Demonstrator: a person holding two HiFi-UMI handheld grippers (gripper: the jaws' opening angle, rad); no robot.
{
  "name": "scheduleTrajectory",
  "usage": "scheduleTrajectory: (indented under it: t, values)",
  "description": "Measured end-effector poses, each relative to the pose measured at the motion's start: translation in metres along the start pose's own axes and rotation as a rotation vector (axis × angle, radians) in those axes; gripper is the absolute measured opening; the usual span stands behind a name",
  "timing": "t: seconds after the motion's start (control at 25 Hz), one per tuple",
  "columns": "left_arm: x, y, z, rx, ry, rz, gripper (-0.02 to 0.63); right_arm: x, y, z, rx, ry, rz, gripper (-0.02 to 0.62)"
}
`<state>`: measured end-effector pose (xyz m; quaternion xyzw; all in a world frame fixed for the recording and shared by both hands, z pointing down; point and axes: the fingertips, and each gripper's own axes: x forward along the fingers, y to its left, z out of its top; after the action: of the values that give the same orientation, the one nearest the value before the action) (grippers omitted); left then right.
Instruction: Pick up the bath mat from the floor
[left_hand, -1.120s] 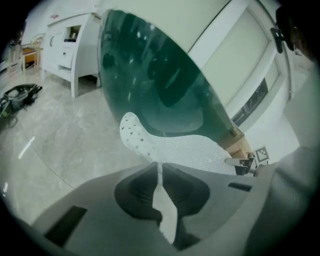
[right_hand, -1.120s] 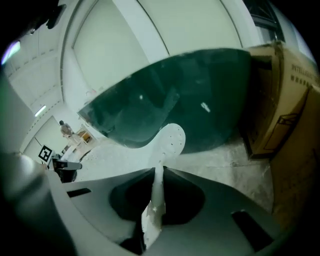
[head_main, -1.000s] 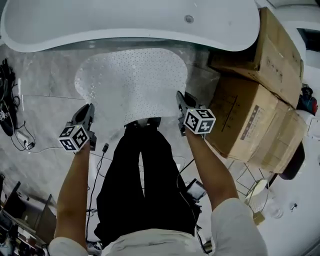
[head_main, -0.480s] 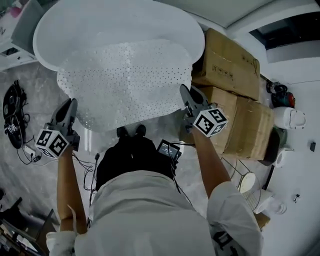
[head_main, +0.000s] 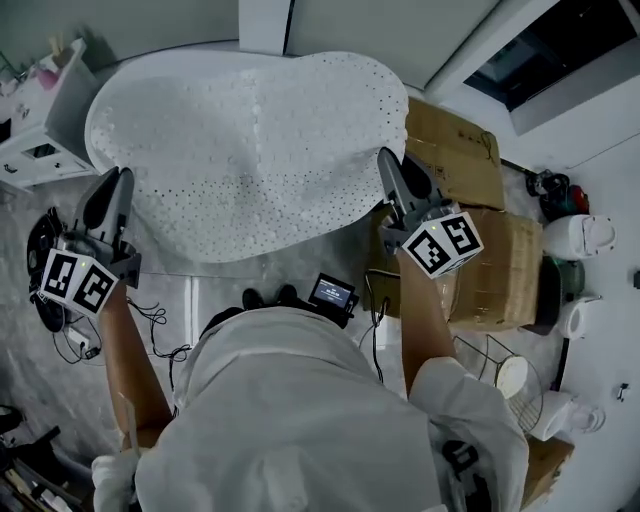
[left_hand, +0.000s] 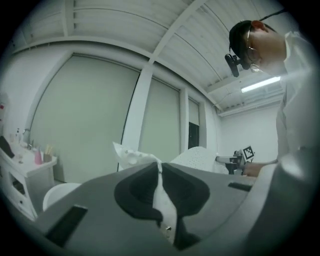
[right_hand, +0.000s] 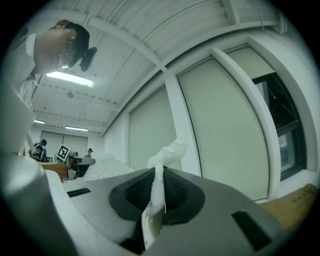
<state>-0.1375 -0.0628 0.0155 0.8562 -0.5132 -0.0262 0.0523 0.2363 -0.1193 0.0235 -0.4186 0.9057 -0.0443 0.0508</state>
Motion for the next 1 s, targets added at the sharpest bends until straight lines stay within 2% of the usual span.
scheduleTrajectory:
  t: [0.08,0.24,0.36,0.68,1.0]
  values:
    - [0.001,-0.006,0.004,0.004,-0.007,-0.010,0.029,-0.004,0.007,0.008,0.012,-0.033,-0.003,0.048]
    - [0.005,-0.006,0.003,-0.083,-0.017,-0.049,0.028,-0.001,0.021,0.011,0.029,-0.043,0.006,0.048]
    - [0.012,-0.004,0.001,-0.107,0.000,-0.070,0.026,0.003,0.024,0.006,0.028,-0.025,0.004,0.048]
    - [0.016,-0.009,0.011,-0.086,-0.004,-0.089,0.026,0.000,0.020,-0.002,0.039,-0.013,-0.021,0.048]
    - [0.014,-0.007,0.008,-0.065,-0.017,-0.054,0.026,0.001,0.018,-0.002,0.028,-0.039,-0.033,0.048]
